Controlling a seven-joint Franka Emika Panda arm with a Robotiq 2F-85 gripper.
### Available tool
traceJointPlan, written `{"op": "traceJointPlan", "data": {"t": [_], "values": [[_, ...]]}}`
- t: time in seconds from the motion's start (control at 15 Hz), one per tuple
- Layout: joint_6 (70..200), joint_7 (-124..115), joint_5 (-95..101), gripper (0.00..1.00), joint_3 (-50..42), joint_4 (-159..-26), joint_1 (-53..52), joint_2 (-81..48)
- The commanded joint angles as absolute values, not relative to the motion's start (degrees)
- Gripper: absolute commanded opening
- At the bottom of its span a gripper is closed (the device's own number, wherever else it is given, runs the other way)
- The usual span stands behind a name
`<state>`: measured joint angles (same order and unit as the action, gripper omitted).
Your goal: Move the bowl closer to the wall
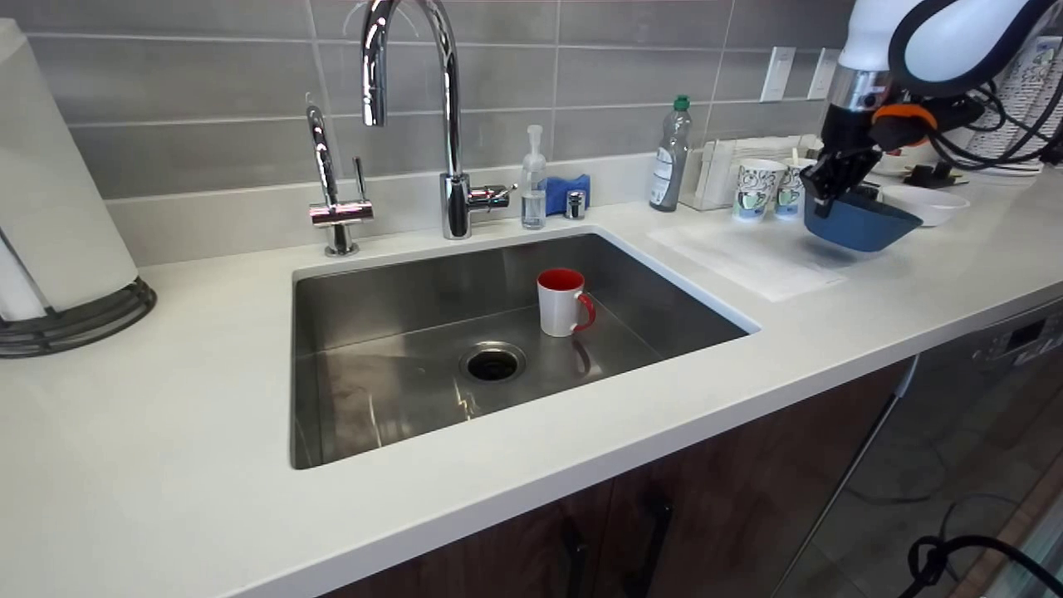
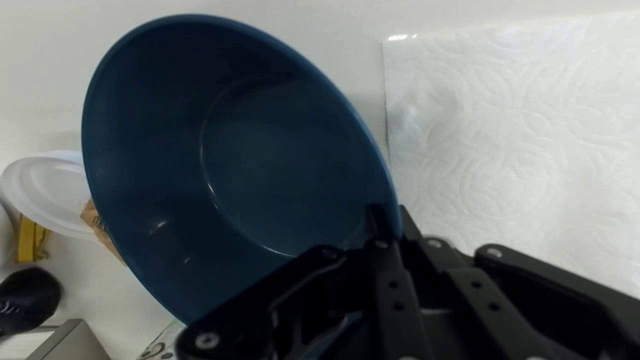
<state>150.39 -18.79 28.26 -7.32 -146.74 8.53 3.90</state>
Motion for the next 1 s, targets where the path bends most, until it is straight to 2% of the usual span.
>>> {"op": "traceJointPlan", "data": {"t": [0.0,0.33,0.6,0.73,0.93], "values": [[146.04,-16.38,28.46,0.01,-4.80,-149.41,7.69,12.30],[146.53,-9.17,29.12,0.01,0.20,-152.57,5.27,19.07],[148.26,-11.70,34.90,0.01,6.25,-151.59,5.41,18.18],[147.06,-10.77,31.76,0.05,5.79,-151.25,4.99,17.59],[147.08,-11.47,31.89,0.05,6.77,-151.17,4.84,17.51]]}}
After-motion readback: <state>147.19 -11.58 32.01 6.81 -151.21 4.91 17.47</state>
